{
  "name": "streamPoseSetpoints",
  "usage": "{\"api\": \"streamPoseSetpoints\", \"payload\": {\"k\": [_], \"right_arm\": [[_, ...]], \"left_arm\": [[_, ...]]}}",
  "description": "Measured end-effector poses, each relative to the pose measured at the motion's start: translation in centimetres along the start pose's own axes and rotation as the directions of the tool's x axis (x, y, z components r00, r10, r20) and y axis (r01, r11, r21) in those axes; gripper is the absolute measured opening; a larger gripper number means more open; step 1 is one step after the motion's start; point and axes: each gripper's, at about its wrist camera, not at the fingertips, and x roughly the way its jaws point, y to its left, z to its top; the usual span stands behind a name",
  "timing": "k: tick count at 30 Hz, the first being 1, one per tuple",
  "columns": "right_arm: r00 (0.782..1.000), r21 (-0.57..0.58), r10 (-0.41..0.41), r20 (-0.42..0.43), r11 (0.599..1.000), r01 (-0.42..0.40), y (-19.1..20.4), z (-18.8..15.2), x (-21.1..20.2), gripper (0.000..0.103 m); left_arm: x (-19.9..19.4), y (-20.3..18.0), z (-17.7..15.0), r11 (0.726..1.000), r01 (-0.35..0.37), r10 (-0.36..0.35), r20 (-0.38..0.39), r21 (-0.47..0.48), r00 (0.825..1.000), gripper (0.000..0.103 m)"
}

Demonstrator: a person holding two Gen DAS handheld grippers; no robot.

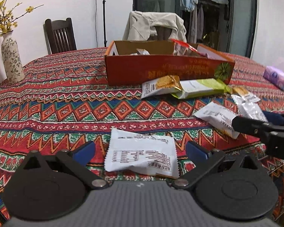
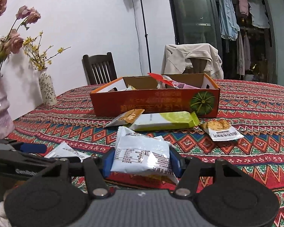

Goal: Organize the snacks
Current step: 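Grasp another white wrapped packet with the left tool while the right tool holds its packet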

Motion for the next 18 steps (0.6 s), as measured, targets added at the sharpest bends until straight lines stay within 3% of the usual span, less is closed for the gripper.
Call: {"api": "streamPoseSetpoints", "payload": {"k": [9,14,18], "right_arm": [[1.000,0.037,0.018,0.007,0.999,-0.018,-1.1,-0.3,-0.2,0.059],[1.000,0.046,0.023,0.005,0.999,-0.023,-1.2,-0.4,-0.2,0.059],[1.000,0.054,0.030,0.006,0.998,-0.031,-1.2,-0.4,-0.3,0.060]], "left_arm": [[1.2,-0.4,0.1,0.998,-0.055,0.055,-0.052,-0.011,0.997,0.103],[1.2,-0.3,0.0,0.998,-0.055,0.054,-0.045,-0.015,0.998,0.102],[1.0,-0.2,-0.1,0.999,-0.038,0.037,-0.032,-0.025,0.999,0.092]]}}
